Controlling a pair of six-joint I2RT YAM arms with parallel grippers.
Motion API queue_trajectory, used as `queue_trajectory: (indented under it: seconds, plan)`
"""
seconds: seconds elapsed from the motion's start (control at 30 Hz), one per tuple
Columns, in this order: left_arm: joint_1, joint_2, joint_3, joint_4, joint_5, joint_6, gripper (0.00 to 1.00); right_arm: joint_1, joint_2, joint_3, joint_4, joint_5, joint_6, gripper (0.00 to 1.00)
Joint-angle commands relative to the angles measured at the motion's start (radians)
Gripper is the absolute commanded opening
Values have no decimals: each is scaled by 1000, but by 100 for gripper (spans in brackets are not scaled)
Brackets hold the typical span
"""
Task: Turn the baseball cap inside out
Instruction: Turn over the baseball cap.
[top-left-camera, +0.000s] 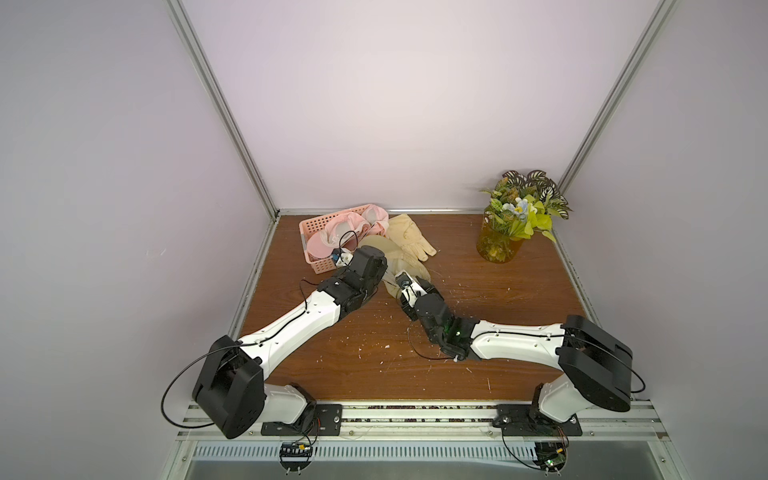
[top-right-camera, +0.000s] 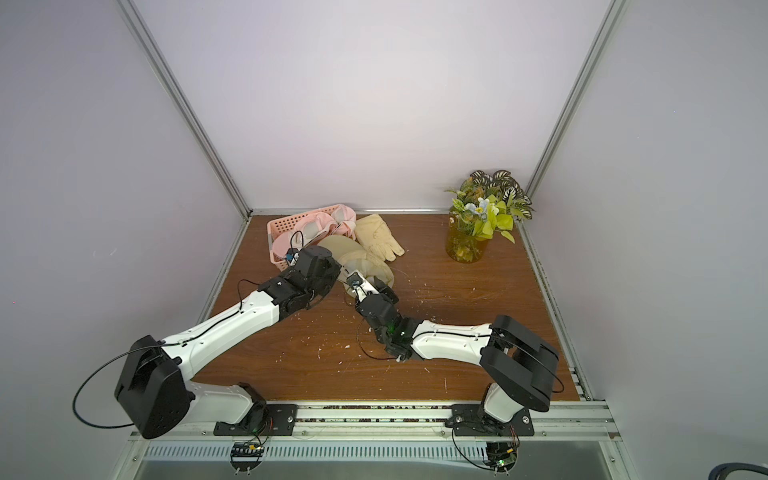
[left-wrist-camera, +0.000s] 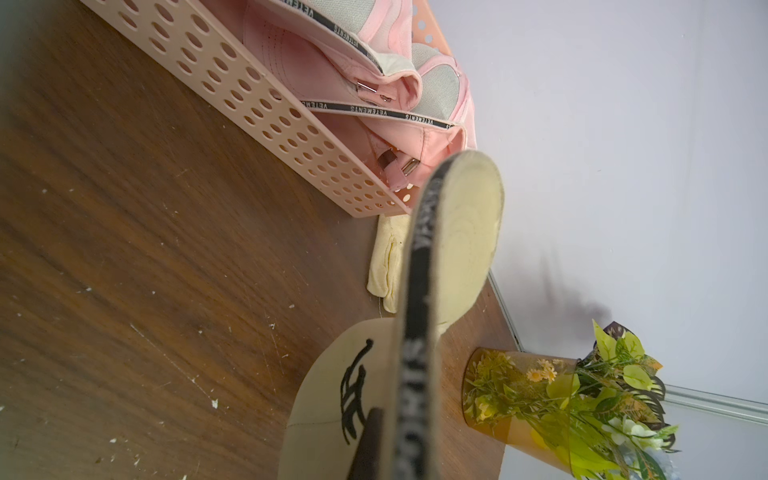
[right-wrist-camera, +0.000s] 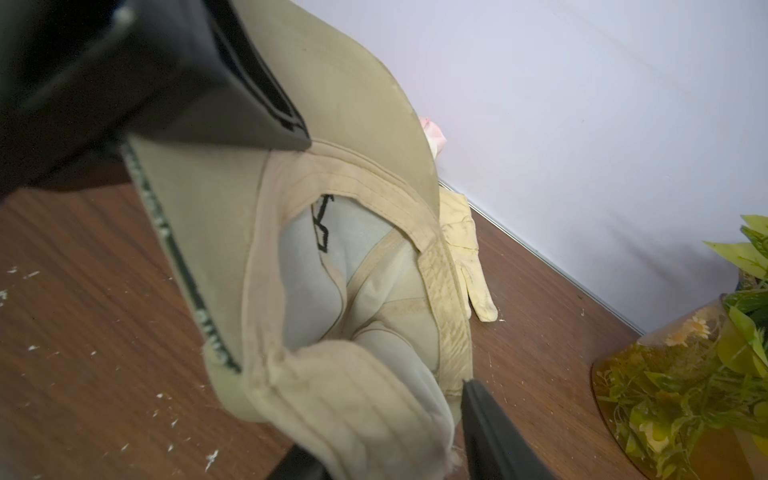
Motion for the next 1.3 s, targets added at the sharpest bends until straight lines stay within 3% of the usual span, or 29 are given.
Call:
queue_trajectory:
  seconds: [0.0, 0.17, 0.3, 0.37, 0.43, 0.63, 0.73, 0.83, 1.0, 1.17, 1.27]
  plan:
    - [-8, 13, 14, -2, -18, 1, 0, -6, -47, -15, 5, 43, 25, 46]
    - [-7, 22, 10, 13, 0, 4, 0, -15, -63, -52, 16, -48, 5, 37]
    - [-8, 17, 2, 36, 23, 27, 0, -54, -87, -75, 20, -201, 11, 15]
    - [-8, 10, -7, 56, 24, 70, 0, -87, -117, -102, 29, -355, 16, 4]
    - [-7, 5, -7, 81, 28, 123, 0, -119, -143, -120, 27, -522, 16, 0]
    - [44, -7, -52, 379, 224, 584, 0, -232, -134, -70, -161, -1061, 23, 0]
    - [68, -23, -83, 516, 380, 805, 0, -246, -78, -22, -277, -1201, -3, 0]
    - [78, -47, -70, 498, 388, 901, 0, -250, -15, 9, -351, -1302, -15, 0]
    - [89, -81, -65, 461, 387, 1001, 0, -251, 78, 38, -436, -1324, -21, 11]
    - [89, -97, -114, 466, 418, 1021, 0, -257, 15, 3, -376, -1244, 12, 49]
    - [89, -100, -143, 474, 457, 1040, 0, -258, -86, -28, -330, -1185, 31, 59]
